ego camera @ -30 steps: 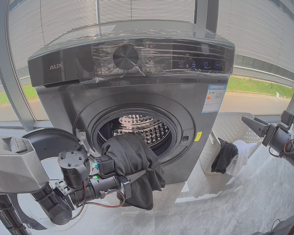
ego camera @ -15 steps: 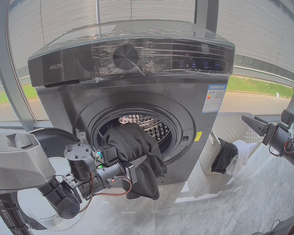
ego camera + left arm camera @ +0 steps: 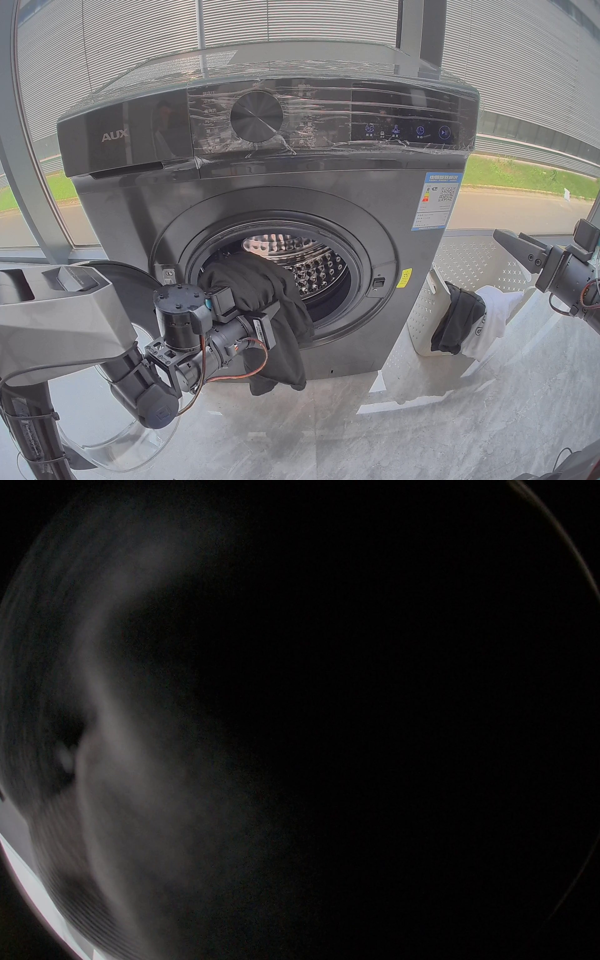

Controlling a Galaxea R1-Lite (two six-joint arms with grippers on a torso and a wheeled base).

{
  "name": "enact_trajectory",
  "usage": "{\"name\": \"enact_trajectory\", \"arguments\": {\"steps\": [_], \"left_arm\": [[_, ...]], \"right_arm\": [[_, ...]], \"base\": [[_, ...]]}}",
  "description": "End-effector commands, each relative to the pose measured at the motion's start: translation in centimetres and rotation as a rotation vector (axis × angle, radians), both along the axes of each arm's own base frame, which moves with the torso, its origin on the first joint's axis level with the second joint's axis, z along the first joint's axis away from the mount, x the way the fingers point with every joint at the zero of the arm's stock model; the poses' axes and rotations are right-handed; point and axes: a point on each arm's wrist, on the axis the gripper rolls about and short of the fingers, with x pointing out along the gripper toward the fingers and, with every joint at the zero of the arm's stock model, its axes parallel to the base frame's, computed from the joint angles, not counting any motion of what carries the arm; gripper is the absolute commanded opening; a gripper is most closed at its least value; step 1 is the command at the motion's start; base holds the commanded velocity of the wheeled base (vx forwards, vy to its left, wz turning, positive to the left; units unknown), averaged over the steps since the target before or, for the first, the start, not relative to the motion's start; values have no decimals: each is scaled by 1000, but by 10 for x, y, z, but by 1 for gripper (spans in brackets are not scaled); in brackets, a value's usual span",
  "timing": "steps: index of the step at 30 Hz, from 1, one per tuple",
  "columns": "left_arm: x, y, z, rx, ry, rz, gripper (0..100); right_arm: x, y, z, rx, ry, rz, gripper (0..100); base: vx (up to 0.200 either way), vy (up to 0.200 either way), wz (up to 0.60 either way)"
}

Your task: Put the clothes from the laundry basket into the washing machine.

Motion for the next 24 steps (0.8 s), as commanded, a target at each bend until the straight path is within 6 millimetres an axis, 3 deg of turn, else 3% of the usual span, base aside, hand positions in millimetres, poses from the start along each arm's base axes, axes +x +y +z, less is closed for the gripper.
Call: {"name": "enact_trajectory", "arguments": {"steps": [1, 9, 20, 24], "left_arm": [[25, -3, -9, -29, -3, 54, 0], [57, -21, -13, -68, -71, 58, 0], [100, -17, -16, -109, -153, 110, 0], [107, -17, -20, -110, -162, 114, 0]], "right_arm": [[1, 0, 0, 0, 1, 1, 100], [3, 0, -2, -2, 12, 0, 100], [7, 1, -5, -5, 28, -2, 100], [7, 0, -6, -5, 31, -7, 100]], "base": [[0, 0, 0], [0, 0, 0], [0, 0, 0], [0, 0, 0]]}}
